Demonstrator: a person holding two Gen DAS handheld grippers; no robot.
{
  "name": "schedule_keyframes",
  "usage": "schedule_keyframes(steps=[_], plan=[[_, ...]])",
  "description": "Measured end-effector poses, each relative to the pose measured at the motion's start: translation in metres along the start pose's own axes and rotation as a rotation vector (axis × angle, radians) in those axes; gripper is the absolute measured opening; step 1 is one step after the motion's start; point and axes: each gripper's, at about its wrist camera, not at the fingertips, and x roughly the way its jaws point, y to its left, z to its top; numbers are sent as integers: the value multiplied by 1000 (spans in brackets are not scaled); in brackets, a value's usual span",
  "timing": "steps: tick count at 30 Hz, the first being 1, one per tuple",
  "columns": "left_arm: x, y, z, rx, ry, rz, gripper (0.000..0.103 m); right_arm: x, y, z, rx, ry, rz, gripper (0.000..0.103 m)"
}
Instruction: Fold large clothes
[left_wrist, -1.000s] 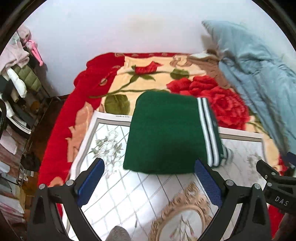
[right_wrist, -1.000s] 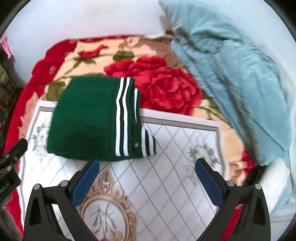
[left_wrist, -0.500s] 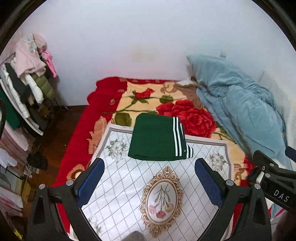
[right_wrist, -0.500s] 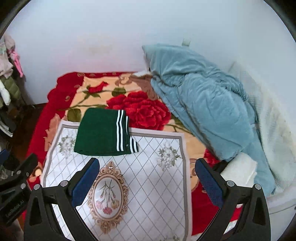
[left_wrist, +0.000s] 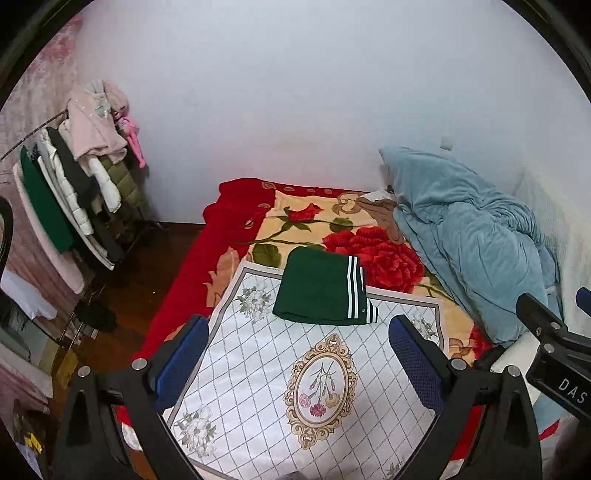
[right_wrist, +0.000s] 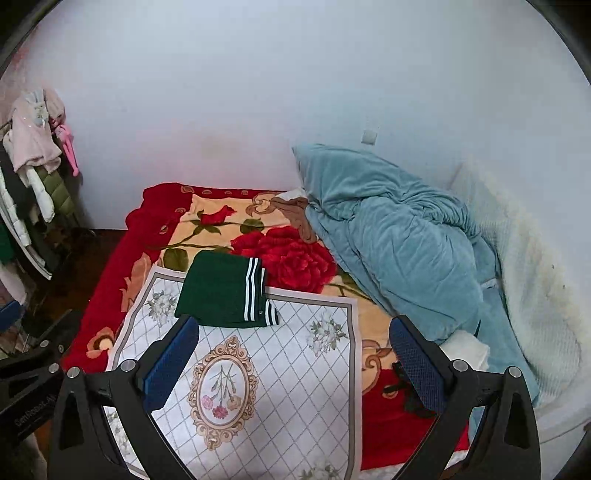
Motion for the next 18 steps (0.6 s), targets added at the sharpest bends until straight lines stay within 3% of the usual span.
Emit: schedule_keyframes(steps=[18], plan=[[-41, 1, -14, -13, 12, 28, 100, -38, -2, -11, -30, 34, 60, 103]])
